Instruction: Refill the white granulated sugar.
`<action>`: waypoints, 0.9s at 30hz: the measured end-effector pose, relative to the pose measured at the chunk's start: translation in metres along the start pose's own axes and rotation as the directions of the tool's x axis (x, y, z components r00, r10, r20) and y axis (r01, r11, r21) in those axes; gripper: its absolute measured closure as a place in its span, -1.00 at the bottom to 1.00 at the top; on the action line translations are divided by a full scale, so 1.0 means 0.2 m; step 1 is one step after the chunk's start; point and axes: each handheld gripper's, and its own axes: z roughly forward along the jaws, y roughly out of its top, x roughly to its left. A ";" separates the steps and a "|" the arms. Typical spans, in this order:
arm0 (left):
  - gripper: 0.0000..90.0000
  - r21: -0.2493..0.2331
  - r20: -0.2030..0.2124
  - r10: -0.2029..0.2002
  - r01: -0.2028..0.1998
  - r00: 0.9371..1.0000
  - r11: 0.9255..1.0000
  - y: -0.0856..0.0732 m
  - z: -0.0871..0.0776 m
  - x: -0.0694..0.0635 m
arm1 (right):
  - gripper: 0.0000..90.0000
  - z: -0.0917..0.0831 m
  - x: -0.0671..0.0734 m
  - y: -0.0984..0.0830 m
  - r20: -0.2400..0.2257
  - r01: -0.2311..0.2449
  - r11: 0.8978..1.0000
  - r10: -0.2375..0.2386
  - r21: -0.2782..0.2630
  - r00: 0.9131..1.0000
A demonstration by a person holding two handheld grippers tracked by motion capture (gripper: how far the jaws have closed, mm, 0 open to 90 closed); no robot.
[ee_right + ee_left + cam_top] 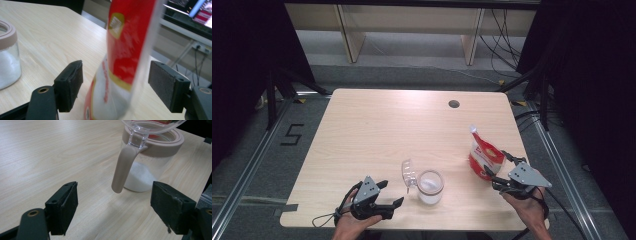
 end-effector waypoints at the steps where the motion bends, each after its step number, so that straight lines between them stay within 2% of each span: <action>1: -0.52 -0.003 0.003 0.000 0.000 1.000 1.000 0.00 0.00 0.00 | -0.40 -0.01 0.00 0.00 0.012 -0.008 1.000 0.008 0.007 1.000; 4: -0.52 -0.002 0.001 0.000 0.000 1.000 1.000 0.00 0.00 0.00 | -0.41 -0.05 -0.01 -0.03 0.041 -0.022 0.999 0.021 0.031 0.999; 5: -0.52 -0.005 0.005 0.003 -0.003 1.000 1.000 0.00 0.00 0.00 | -0.42 -0.06 -0.02 -0.03 0.044 -0.040 0.999 0.039 0.032 0.998; 6: -0.52 -0.015 0.010 -0.020 0.021 1.000 1.000 0.00 0.00 0.00 | -0.45 -0.07 -0.01 -0.04 0.039 -0.058 0.997 0.056 0.043 0.998; 9: -0.52 -0.026 0.020 -0.040 0.041 0.999 0.999 0.00 0.00 0.01 | -0.48 -0.11 0.00 -0.05 0.071 -0.058 0.996 0.053 0.071 0.996; 10: -0.52 -0.024 0.019 -0.039 0.039 0.999 0.999 0.01 -0.01 0.01 | -0.49 -0.12 0.01 -0.05 0.067 -0.078 0.994 0.073 0.079 0.995; 12: -0.51 -0.034 0.028 -0.052 0.052 0.998 0.998 0.01 -0.01 0.02 | -0.53 -0.15 0.02 -0.05 0.076 -0.097 0.993 0.092 0.068 0.993; 13: -0.51 -0.032 0.018 -0.066 0.066 0.998 0.997 0.01 -0.01 0.01 | -0.54 -0.17 0.03 -0.05 0.065 -0.109 0.991 0.104 0.077 0.992; 15: -0.51 -0.034 0.020 -0.048 0.049 0.999 0.998 0.02 -0.02 0.02 | -0.57 -0.19 0.04 -0.06 0.060 -0.125 0.988 0.120 0.085 0.991; 17: -0.51 -0.046 0.022 -0.046 0.047 0.999 0.998 0.03 -0.02 0.03 | -0.60 -0.21 0.06 -0.07 0.044 -0.176 0.979 0.172 0.101 0.984; 18: -0.50 -0.041 0.013 -0.068 0.068 0.998 0.997 0.03 -0.02 0.02 | -0.61 -0.21 0.07 -0.08 0.047 -0.173 0.979 0.169 0.106 0.985; 20: -0.49 -0.034 0.016 -0.041 0.041 0.999 0.999 0.04 -0.02 0.02 | -0.63 -0.22 0.08 -0.10 0.026 -0.175 0.975 0.173 0.135 0.985; 21: -0.49 -0.032 0.013 -0.067 0.067 0.998 0.997 0.04 -0.02 0.01 | -0.63 -0.22 0.08 -0.11 0.026 -0.170 0.976 0.168 0.137 0.985; 22: -0.49 -0.037 0.016 -0.069 0.069 0.998 0.997 0.04 -0.02 0.01 | -0.63 -0.23 0.10 -0.11 0.023 -0.189 0.969 0.188 0.158 0.982; 24: -0.48 -0.027 0.018 -0.057 0.057 0.998 0.998 0.05 -0.02 0.01 | -0.63 -0.23 0.11 -0.12 0.005 -0.181 0.968 0.183 0.171 0.983; 25: -0.48 -0.023 0.014 -0.063 0.064 0.998 0.998 0.05 -0.02 0.01 | -0.63 -0.23 0.11 -0.13 0.006 -0.164 0.972 0.166 0.171 0.986; 26: -0.47 -0.025 0.015 -0.068 0.068 0.998 0.997 0.05 -0.02 0.01 | -0.63 -0.24 0.12 -0.13 -0.011 -0.185 0.964 0.190 0.189 0.982; 27: -0.47 -0.019 0.012 -0.073 0.074 0.997 0.997 0.06 -0.03 0.01 | -0.64 -0.24 0.13 -0.13 -0.009 -0.181 0.966 0.186 0.184 0.983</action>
